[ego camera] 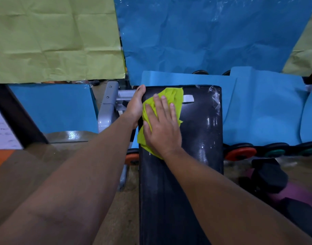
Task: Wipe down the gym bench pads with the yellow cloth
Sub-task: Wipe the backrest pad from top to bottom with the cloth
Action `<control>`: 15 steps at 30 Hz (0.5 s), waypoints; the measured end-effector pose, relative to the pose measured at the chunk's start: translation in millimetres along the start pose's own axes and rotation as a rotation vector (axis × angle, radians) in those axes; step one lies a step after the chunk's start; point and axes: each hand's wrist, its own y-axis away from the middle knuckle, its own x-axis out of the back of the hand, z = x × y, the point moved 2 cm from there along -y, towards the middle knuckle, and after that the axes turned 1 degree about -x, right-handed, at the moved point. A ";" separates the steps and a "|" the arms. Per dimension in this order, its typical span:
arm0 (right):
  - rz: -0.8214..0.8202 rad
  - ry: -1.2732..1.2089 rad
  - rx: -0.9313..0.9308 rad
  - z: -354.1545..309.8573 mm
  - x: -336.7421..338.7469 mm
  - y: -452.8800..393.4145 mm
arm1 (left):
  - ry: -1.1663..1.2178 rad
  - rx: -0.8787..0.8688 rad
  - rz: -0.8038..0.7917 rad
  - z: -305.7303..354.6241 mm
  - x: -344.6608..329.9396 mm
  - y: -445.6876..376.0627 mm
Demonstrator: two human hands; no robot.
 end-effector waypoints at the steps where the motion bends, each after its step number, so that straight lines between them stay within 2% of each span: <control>1: -0.016 0.003 0.035 1.6 -0.7 5.3 | 0.002 0.004 0.000 1.9 -1.7 3.9; 5: 0.013 -0.012 0.101 28.9 5.3 13.1 | 0.028 -0.018 -0.009 4.8 -6.3 9.4; 10: 0.021 0.005 -0.062 9.0 2.5 -0.7 | 0.036 -0.015 0.006 3.3 -6.2 9.8; 15: -0.042 0.005 0.069 10.1 -1.3 14.3 | -0.011 0.005 -0.030 14.5 -5.4 18.6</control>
